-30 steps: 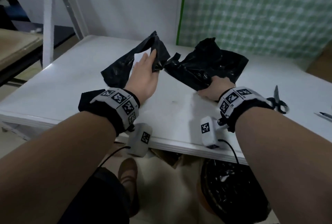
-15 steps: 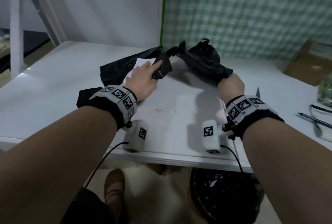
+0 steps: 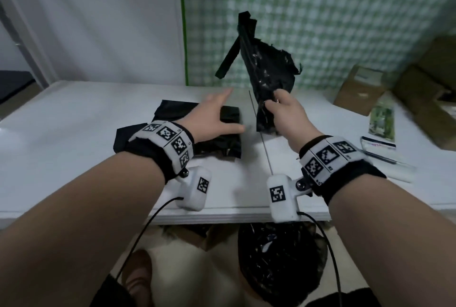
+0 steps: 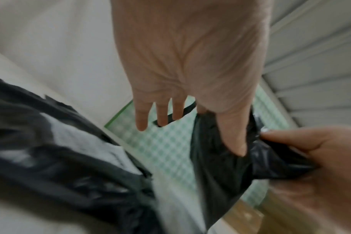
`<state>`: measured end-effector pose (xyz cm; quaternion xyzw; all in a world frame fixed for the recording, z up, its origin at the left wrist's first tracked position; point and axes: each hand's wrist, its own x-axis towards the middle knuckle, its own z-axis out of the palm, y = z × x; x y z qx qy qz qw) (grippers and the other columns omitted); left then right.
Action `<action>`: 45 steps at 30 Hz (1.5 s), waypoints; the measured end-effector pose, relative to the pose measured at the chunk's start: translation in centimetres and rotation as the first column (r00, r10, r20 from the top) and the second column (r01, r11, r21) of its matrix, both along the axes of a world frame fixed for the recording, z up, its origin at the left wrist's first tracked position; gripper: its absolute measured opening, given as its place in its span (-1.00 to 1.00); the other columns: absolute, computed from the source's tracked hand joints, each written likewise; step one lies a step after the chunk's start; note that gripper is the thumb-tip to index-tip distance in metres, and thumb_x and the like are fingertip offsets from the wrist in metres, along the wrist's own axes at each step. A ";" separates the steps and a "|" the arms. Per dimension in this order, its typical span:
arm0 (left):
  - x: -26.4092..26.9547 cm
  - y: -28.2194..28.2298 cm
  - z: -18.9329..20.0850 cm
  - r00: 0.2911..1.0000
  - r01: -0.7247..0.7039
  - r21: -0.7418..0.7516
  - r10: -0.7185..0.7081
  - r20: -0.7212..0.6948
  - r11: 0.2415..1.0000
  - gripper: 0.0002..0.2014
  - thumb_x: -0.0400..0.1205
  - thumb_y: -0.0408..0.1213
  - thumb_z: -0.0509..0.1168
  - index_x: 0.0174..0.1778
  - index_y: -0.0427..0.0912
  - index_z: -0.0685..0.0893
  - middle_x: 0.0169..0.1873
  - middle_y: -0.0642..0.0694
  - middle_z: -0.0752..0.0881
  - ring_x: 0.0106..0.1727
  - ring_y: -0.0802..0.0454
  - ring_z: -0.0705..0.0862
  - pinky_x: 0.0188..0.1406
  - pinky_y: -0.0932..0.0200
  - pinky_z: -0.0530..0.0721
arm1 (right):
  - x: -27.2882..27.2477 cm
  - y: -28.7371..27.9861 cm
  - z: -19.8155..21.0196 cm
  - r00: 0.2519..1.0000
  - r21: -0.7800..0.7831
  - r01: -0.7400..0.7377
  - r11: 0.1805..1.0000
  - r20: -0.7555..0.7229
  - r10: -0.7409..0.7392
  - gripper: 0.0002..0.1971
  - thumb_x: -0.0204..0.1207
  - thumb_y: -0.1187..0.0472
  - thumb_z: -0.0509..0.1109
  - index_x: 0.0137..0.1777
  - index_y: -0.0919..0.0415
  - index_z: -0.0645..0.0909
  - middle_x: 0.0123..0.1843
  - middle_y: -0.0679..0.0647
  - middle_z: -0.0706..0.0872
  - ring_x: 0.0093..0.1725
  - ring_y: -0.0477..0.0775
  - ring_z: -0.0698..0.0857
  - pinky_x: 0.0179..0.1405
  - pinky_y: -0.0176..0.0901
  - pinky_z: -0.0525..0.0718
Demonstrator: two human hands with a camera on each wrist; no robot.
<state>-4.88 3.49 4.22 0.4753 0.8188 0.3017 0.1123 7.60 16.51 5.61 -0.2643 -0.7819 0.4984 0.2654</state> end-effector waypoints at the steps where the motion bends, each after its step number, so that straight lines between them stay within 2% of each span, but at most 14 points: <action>1: 0.9 -0.2 1.1 0.999 0.002 0.087 -0.005 0.036 0.996 -0.02 0.44 0.07 0.46 0.66 0.04 0.00 0.61 -0.12 0.21 0.59 -0.02 0.26 0.56 0.09 0.26 | 0.3 -0.7 0.4 0.999 -0.106 -0.046 0.993 -0.026 0.043 -0.76 0.64 0.32 0.14 -0.29 0.14 0.38 -0.35 0.01 0.45 -0.39 -0.01 0.45 -0.47 -0.22 0.43; 3: 2.6 -0.4 2.8 0.998 0.023 0.167 -0.032 0.049 0.986 -0.06 0.42 0.05 0.48 0.64 0.02 0.09 0.57 -0.10 0.27 0.53 0.01 0.33 0.50 0.15 0.34 | 0.6 -2.1 1.2 0.985 -0.338 -0.155 0.928 -0.124 0.119 -0.76 0.66 0.31 0.11 -0.19 0.12 0.53 -0.31 0.06 0.59 -0.40 0.01 0.57 -0.56 -0.27 0.51; 7: 4.9 -0.5 4.2 0.999 0.017 0.217 -0.006 -0.053 0.976 -0.31 0.38 -0.02 0.53 0.42 -0.09 0.50 0.32 -0.05 0.59 0.28 0.04 0.59 0.33 0.18 0.53 | 0.7 -3.9 2.0 0.931 -0.646 -0.324 0.691 -0.348 0.111 -0.68 0.74 0.15 0.04 0.20 0.21 0.61 -0.08 0.10 0.78 -0.13 0.02 0.76 -0.22 -0.15 0.70; 11: 5.9 -0.7 4.1 0.993 -0.114 0.272 0.116 0.007 0.956 -0.39 0.33 -0.02 0.56 0.27 -0.11 0.58 0.03 0.04 0.73 -0.02 0.11 0.71 0.08 0.12 0.67 | 1.1 -5.5 2.3 0.920 -0.693 -0.341 0.635 -0.384 0.075 -0.60 0.74 -0.02 -0.06 0.08 0.08 0.61 -0.07 0.05 0.75 -0.29 -0.07 0.72 -0.49 -0.31 0.54; 16: 6.8 -1.3 3.9 0.995 -0.102 0.224 0.099 0.028 0.969 -0.75 0.43 -0.22 0.50 -0.05 -0.17 0.65 -0.41 0.07 0.67 -0.41 0.27 0.64 -0.39 0.44 0.52 | 2.0 -6.0 2.4 0.899 -0.685 -0.424 0.593 -0.396 0.185 -0.47 0.69 -0.22 -0.19 0.30 -0.05 0.53 0.21 0.05 0.63 -0.04 0.01 0.60 -0.30 -0.21 0.31; 19: 7.0 -1.4 3.9 0.986 -0.127 0.213 0.147 -0.077 0.969 -0.78 0.43 -0.39 0.39 -0.39 -0.06 0.48 -0.48 0.11 0.52 -0.37 0.13 0.51 -0.49 0.39 0.35 | 2.5 -6.5 2.4 0.887 -0.668 -0.460 0.585 -0.368 0.278 -0.40 0.66 -0.26 -0.22 0.61 -0.08 0.23 0.29 -0.06 0.57 0.19 0.02 0.58 0.16 -0.14 0.50; 22: 6.9 -1.6 3.9 0.988 -0.098 0.203 0.119 -0.095 0.974 -0.73 0.44 -0.46 0.34 -0.40 -0.05 0.42 -0.45 0.11 0.51 -0.28 0.08 0.52 -0.48 0.41 0.34 | 2.7 -6.8 2.3 0.880 -0.664 -0.475 0.577 -0.362 0.308 -0.41 0.67 -0.26 -0.23 0.63 -0.09 0.18 0.22 -0.08 0.56 0.19 0.02 0.57 0.07 -0.14 0.52; 25: 6.6 -2.1 3.9 0.990 -0.047 0.174 0.069 -0.123 0.984 -0.85 0.47 -0.52 0.29 -0.15 -0.20 0.61 -0.26 0.02 0.66 -0.13 0.04 0.60 -0.29 0.39 0.47 | 3.3 -6.5 2.4 0.883 -0.680 -0.469 0.563 -0.349 0.314 -0.51 0.71 -0.16 -0.14 0.50 -0.05 0.38 0.22 0.02 0.59 0.01 0.07 0.60 0.00 -0.12 0.56; 28: 6.0 -2.7 4.0 0.990 0.001 0.175 0.024 -0.142 0.985 -0.66 0.44 -0.63 0.18 -0.06 -0.12 0.65 -0.15 0.03 0.65 0.00 0.01 0.63 -0.05 0.23 0.50 | 3.6 -5.8 2.6 0.927 -0.665 -0.375 0.646 -0.274 0.255 -0.69 0.71 0.05 0.12 0.33 0.10 0.54 0.08 0.12 0.67 -0.05 0.16 0.69 0.02 -0.09 0.70; 33: 5.2 -3.1 5.1 0.960 -0.008 0.127 0.043 -0.276 0.992 -0.63 0.47 -0.64 0.14 -0.02 -0.18 0.73 -0.10 -0.06 0.50 -0.05 -0.04 0.53 -0.08 0.15 0.50 | 3.1 -5.8 3.2 0.957 -0.492 -0.182 0.851 -0.287 0.039 -0.68 0.67 0.34 0.19 0.41 0.25 0.46 -0.04 0.19 0.67 -0.37 0.00 0.58 -0.47 -0.35 0.65; 36: 5.1 -3.2 5.6 0.938 -0.004 0.107 0.041 -0.344 0.994 -0.65 0.47 -0.64 0.14 -0.15 -0.13 0.72 -0.05 -0.05 0.48 0.00 -0.03 0.52 -0.01 0.20 0.47 | 2.4 -5.3 3.3 0.942 -0.353 -0.010 0.936 -0.318 -0.110 -0.76 0.60 0.23 0.31 0.25 0.16 0.56 0.14 0.15 0.65 -0.26 -0.06 0.62 -0.25 -0.23 0.66; 38: 5.1 -3.4 5.7 0.927 0.040 0.072 -0.010 -0.375 0.997 -0.66 0.44 -0.64 0.14 -0.26 -0.11 0.68 0.00 -0.06 0.54 0.06 -0.05 0.56 0.10 0.15 0.52 | 2.1 -4.5 3.0 0.945 -0.073 0.102 0.992 -0.303 -0.119 -0.59 0.46 0.05 0.43 0.32 -0.03 0.55 0.40 0.07 0.47 0.14 -0.04 0.63 0.19 -0.07 0.64; 42: 5.1 -3.6 6.0 0.916 0.132 0.097 -0.085 -0.391 0.986 -0.69 0.37 -0.67 0.12 -0.18 -0.34 0.72 -0.14 -0.13 0.66 0.02 -0.15 0.63 0.07 -0.03 0.58 | 2.2 -3.8 2.5 0.983 0.252 -0.103 0.962 -0.120 0.137 -0.17 0.34 -0.15 0.54 0.59 -0.16 0.26 0.65 0.13 0.16 0.62 0.06 0.23 0.59 -0.04 0.29; 45: 5.3 -3.7 5.7 0.953 0.134 0.258 -0.053 -0.297 0.957 -0.71 0.37 -0.69 0.14 -0.28 -0.32 0.73 -0.27 0.04 0.59 -0.10 0.01 0.59 0.02 0.15 0.57 | 2.7 -4.1 1.7 0.960 0.150 -0.278 0.949 0.005 0.281 -0.33 0.39 -0.08 0.53 0.48 0.03 0.44 0.28 0.05 0.63 0.24 0.00 0.64 0.23 -0.16 0.59</action>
